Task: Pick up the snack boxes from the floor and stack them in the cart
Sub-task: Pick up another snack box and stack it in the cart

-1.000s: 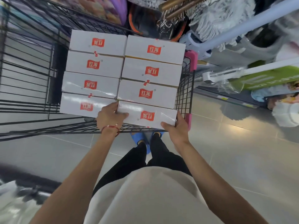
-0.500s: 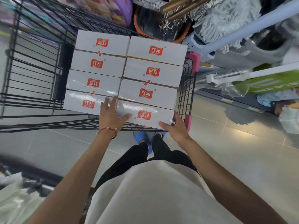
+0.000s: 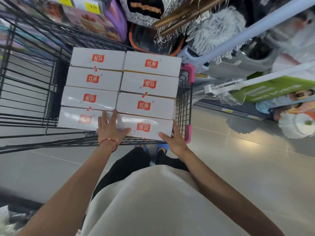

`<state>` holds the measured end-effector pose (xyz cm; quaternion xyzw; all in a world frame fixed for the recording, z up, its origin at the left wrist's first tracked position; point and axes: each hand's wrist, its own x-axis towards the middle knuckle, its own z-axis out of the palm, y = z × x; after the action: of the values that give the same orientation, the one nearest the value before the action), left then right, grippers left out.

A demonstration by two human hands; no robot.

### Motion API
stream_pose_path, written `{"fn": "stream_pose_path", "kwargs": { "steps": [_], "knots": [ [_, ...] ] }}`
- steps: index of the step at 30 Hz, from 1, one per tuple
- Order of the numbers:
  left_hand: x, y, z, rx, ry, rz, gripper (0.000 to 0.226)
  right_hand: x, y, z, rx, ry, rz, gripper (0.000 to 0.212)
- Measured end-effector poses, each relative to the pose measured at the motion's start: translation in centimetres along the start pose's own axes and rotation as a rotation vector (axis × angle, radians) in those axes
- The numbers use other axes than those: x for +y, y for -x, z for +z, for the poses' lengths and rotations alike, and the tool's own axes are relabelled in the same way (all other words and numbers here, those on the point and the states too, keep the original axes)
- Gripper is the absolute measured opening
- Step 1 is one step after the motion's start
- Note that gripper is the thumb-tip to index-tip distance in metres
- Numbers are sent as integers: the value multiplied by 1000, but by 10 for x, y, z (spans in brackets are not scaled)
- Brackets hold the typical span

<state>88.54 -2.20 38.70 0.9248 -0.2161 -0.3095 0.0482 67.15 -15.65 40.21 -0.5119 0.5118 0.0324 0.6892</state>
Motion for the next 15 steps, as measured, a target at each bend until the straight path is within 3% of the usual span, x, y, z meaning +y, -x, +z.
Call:
{"fn": "stream_pose_path", "kwargs": {
  "steps": [6,15],
  "knots": [
    [5,6,-4,13,37,15,98,4,4,13,123,-36,-43,71],
    [6,14,-6,-68,-117,282,78,1,42,54,572,-338,-61,44]
  ]
}}
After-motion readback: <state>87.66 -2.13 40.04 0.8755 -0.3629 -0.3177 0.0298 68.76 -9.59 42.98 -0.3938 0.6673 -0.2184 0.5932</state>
